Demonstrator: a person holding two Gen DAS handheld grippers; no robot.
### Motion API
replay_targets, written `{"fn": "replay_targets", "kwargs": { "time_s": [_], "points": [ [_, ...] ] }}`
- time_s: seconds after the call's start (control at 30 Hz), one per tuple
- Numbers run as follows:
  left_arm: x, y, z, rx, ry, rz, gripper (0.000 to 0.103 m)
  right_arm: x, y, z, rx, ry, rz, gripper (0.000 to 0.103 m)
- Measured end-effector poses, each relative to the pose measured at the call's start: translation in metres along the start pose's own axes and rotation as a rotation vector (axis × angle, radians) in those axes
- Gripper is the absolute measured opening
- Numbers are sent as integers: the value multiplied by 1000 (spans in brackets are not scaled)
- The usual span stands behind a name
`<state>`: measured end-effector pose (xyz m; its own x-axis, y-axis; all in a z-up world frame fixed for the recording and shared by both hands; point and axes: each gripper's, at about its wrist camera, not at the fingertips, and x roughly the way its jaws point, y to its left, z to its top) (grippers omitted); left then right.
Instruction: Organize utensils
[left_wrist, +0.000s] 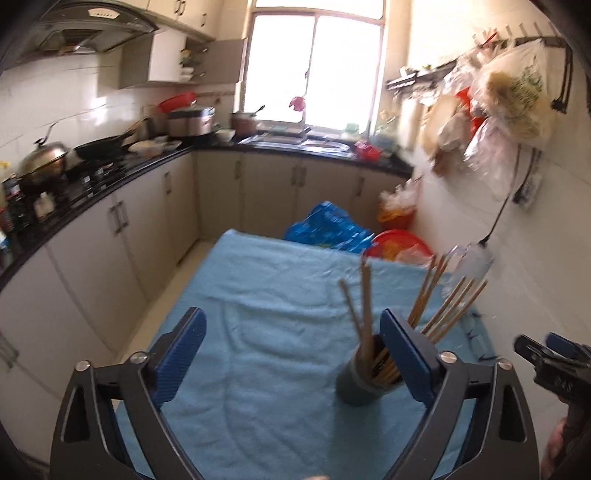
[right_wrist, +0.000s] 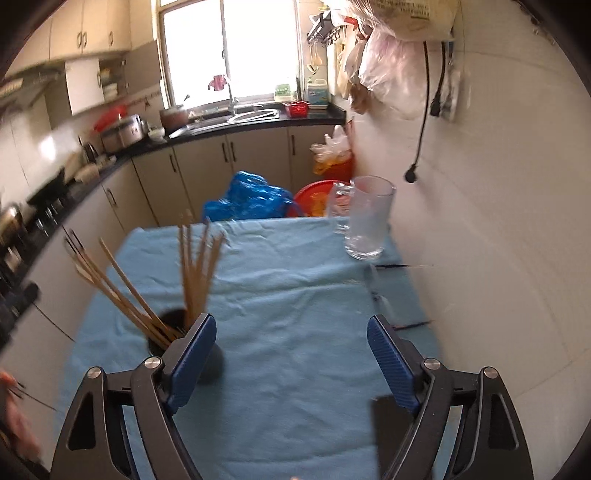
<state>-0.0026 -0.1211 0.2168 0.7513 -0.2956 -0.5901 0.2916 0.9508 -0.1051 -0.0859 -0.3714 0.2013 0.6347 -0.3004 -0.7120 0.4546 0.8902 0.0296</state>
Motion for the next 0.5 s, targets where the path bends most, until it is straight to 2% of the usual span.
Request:
{"fn": "replay_targets", "kwargs": {
  "time_s": [0.1,0.23,0.4,0.5],
  "points": [
    [-12,-1,-17,8,21,39,95,-5,-5,-21,-41,24,-23,88],
    [-30,-4,-44,19,90,98,98,-16,-11,-52,-81,53,-19,88],
    [-49,-8,-72,56,182,158,98,-27,-16,-89,-140,104,11,88],
    [-59,-10,-83,94,197,188,98,-32,-15,-108,-174,135,39,88]
  ]
}}
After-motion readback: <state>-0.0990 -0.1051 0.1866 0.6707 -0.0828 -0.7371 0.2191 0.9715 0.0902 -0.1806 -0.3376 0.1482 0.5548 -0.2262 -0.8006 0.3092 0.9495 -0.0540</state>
